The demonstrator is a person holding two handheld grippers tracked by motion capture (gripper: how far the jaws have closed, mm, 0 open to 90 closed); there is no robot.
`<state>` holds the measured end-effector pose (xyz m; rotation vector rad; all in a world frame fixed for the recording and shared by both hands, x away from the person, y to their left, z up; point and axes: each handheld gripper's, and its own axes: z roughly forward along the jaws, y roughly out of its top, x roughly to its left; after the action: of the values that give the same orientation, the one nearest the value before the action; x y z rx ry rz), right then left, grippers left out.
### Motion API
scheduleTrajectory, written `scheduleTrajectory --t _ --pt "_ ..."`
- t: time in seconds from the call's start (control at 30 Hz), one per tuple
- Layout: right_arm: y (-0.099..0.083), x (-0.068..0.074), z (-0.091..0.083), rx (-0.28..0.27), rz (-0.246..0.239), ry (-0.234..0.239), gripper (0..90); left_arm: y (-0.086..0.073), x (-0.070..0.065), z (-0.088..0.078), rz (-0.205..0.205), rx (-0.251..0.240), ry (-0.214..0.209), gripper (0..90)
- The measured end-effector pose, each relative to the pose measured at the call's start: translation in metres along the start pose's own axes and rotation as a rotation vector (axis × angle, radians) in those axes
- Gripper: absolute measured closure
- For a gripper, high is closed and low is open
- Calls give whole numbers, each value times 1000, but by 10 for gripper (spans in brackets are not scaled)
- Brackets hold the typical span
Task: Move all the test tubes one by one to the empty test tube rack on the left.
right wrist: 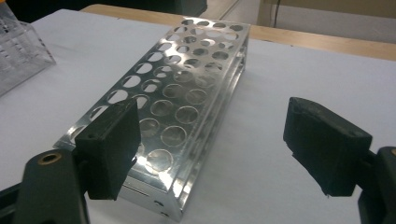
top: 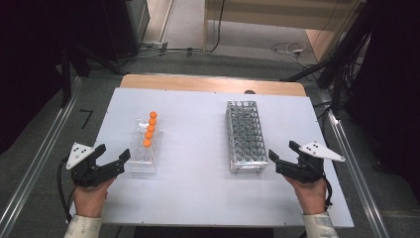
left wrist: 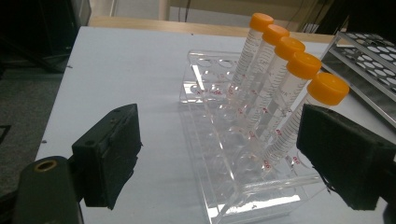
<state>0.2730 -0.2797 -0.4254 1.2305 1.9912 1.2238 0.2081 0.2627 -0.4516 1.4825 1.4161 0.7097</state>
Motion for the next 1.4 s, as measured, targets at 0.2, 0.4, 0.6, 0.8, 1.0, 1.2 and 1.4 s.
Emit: scheduleTrajectory --t 0.2,0.4,0.6,0.8,1.0,1.2,1.4 --pt "-5 -10 -6 -1 19 -23 174 -2 4 -2 -7 -11 7 142" --pt "-9 -18 -10 2 21 -44 174 -4 6 -2 -10 -12 15 142" --pt "-13 -27 -16 -1 33 -65 174 -6 12 -3 -23 -13 29 142" --pt "-18 -31 -17 16 28 -83 174 -7 13 -4 -21 -13 32 142" --pt "-22 -35 -19 20 31 -99 174 -10 23 -2 -39 -7 58 143" --pt "-28 -44 -20 28 49 -124 174 -12 29 -1 -46 -1 77 143" --pt "-37 -58 -21 45 73 -168 175 -13 31 -1 -52 1 83 143"
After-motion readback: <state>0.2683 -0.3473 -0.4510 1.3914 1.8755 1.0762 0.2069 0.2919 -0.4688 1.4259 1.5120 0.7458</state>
